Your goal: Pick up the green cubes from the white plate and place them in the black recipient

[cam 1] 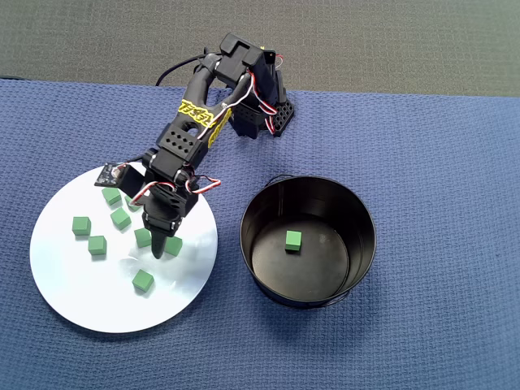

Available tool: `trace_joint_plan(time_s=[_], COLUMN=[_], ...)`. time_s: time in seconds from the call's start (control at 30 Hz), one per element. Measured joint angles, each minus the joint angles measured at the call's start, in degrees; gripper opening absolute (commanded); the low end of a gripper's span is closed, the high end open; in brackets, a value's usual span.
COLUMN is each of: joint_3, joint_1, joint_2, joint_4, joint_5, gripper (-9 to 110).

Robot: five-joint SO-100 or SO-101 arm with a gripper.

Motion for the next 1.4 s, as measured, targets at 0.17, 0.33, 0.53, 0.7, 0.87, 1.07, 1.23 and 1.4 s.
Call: trace_joint_plan(time_s=[0.17, 0.33, 0.53, 0.7, 0.87, 1.07, 1.23, 1.4], joint_3=[0.97, 0.97, 0.97, 0.97, 0.97, 0.97, 0.97, 0.97], joint_1=[-0.44, -0.44, -0.44, -0.44, -0.44, -0.44, -0.44, -0.44], joint_2=[-0.09, -0.53, -2.64, -2.90, -2.90, -2.90, -2.90, -2.90], joint_4=[-1.49, -2.20, -2.20, -2.20, -2.72, -2.72, -2.72, -2.72], joint_5=[1.76, 2.20, 2.11, 2.11, 1.67, 1.23, 1.05, 1.05], gripper=[18, 14, 13, 11, 10, 8, 6, 2])
